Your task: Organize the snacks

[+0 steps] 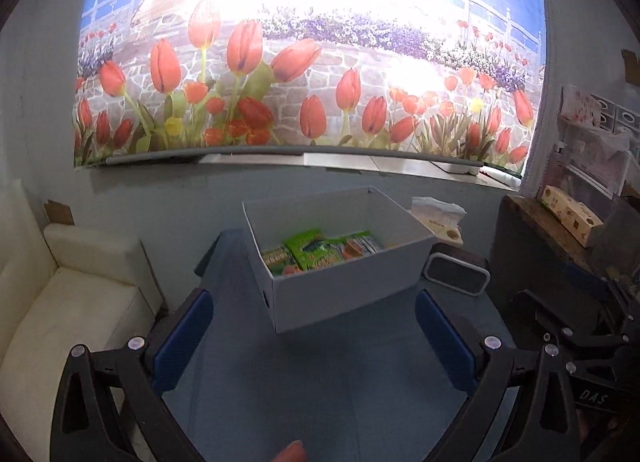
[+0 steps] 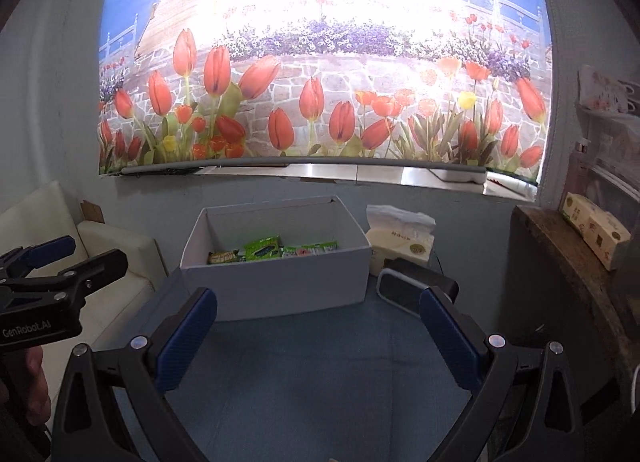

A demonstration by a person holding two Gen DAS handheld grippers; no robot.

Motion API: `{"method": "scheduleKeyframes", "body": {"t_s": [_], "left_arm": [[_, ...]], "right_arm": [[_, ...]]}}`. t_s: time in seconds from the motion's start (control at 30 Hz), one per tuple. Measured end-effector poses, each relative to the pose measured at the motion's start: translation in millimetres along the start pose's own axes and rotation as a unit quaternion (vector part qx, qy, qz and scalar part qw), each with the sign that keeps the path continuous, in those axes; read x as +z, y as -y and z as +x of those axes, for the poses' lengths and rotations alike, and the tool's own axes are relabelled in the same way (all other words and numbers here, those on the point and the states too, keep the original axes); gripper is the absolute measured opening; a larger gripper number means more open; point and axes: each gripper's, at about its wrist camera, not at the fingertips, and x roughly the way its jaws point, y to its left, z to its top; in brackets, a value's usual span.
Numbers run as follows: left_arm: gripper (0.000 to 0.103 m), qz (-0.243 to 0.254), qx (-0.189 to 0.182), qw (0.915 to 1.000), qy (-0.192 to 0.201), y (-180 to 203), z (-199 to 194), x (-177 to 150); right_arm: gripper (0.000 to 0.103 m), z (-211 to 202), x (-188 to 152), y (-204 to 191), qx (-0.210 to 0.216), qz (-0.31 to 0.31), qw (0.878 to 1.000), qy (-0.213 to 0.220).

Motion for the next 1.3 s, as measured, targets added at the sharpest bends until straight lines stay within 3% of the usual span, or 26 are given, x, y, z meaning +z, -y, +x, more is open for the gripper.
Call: {"method": "scheduleKeyframes", "body": {"t_s": [0.13,0.23,0.43,0.8,1.3], "left_arm": [[0.103,-0.011,0.005,0.9999,-0.012,1,-29,-24],[0.103,-0.004,0.004,0.9999,-0.016,7,-53,-38],[0.103,-0.008,-0.018,0.9995,-0.025,13,-79,-47],[0.103,0.018,-0.012,0.9994,-0.027,15,-91,-53],[0.103,0.02,-0.027,0.9991,-0.024,14,-100,-53]], "right_arm": [[0.103,-30,-29,4,0.012,0.017,0.999,-0.027],[0.103,-58,-43,-2,0.018,-0.004,1.0,-0.025],[0.103,-94,-44,-10,0.021,-0.025,0.999,-0.011],[0.103,-98,-44,2,0.012,0.018,1.0,-0.021],[0.103,-113,-43,-4,0.011,0.008,1.0,-0.015]]}}
